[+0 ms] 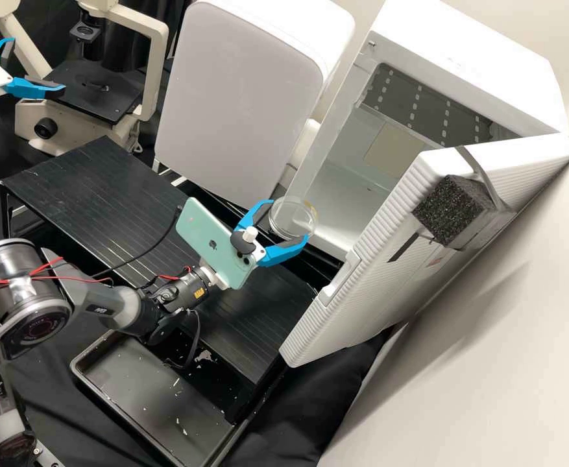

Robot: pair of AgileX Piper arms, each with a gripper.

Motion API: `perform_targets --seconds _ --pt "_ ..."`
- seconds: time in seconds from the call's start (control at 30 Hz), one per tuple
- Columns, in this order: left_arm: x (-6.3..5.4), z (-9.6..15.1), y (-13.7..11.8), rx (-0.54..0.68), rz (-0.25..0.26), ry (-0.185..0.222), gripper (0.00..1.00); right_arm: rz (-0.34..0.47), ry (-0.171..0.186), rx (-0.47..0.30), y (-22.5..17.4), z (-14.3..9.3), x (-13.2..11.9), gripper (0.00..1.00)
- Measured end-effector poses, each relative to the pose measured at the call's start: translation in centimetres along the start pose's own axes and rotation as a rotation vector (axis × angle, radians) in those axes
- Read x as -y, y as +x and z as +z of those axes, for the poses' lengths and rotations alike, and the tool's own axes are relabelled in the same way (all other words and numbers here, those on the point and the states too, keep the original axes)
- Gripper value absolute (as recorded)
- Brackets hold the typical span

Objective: Take the petri dish out of the incubator

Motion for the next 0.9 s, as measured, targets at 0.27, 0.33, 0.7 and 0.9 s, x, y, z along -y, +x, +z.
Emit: perform_targets --seconds 0.27,0.33,0.7,0.9 --pt "0.0 0.0 0.0 0.000 0.000 0.000 1.00 -0.009 -0.008 -0.074 -0.1 -1.5 0.2 0.00" --pt "0.0 0.0 0.0 0.000 0.000 0.000 1.00 -0.023 -0.007 -0.072 -0.1 -1.6 0.4 0.00" --pt "0.0 0.0 0.0 0.000 0.000 0.000 1.00 -0.105 -0.032 -0.071 -0.2 -1.3 2.2 0.00" --pt "0.0 0.0 0.0 0.000 0.000 0.000 1.00 -0.172 -0.062 -0.024 -0.2 -0.4 3.2 0.00"
